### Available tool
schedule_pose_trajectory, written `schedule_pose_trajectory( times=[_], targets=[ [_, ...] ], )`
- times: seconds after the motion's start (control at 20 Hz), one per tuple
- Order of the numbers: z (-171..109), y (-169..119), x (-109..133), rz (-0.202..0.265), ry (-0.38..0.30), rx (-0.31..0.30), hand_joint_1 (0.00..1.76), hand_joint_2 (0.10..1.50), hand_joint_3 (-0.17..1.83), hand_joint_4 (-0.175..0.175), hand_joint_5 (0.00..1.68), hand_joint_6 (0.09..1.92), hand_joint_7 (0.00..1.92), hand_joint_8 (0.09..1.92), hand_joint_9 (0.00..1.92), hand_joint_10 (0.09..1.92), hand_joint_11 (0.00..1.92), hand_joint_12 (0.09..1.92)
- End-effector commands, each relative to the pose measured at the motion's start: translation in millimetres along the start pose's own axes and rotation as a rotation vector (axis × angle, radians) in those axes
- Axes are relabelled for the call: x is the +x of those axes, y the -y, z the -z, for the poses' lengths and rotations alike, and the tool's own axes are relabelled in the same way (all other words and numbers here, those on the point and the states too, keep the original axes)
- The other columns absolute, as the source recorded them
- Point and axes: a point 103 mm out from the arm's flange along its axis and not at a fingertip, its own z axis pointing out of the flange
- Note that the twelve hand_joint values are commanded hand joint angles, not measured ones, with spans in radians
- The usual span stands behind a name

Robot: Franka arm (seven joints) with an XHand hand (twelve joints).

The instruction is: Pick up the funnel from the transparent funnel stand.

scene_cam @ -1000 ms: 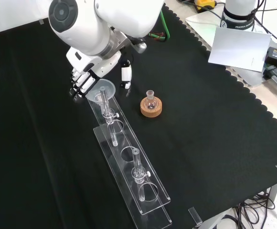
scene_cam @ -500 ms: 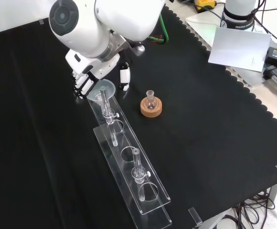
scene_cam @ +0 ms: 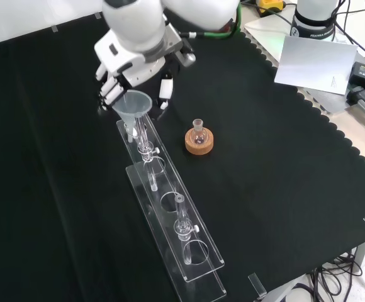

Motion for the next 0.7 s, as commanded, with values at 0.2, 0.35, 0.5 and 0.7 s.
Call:
schedule_pose_trajectory(
  times=[0.2, 0.35, 0.5, 0.7],
  targets=[
    [49, 53, -26, -0.076, 0.048, -0.037, 0.81, 0.76, 0.50, -0.006, 0.68, 0.54, 0.75, 0.67, 1.15, 0.43, 0.72, 1.23],
    [54, 80, -29, -0.093, 0.074, -0.027, 0.80, 0.75, 0.50, -0.004, 0.67, 0.55, 0.74, 0.67, 1.14, 0.42, 0.72, 1.23],
    [52, 109, -29, -0.113, 0.106, -0.006, 0.80, 0.75, 0.50, -0.002, 0.66, 0.55, 0.73, 0.67, 1.13, 0.42, 0.72, 1.23],
    [45, 138, -27, -0.141, 0.132, 0.018, 0.79, 0.74, 0.51, -0.002, 0.64, 0.58, 0.72, 0.68, 1.12, 0.43, 0.71, 1.24]
  ],
)
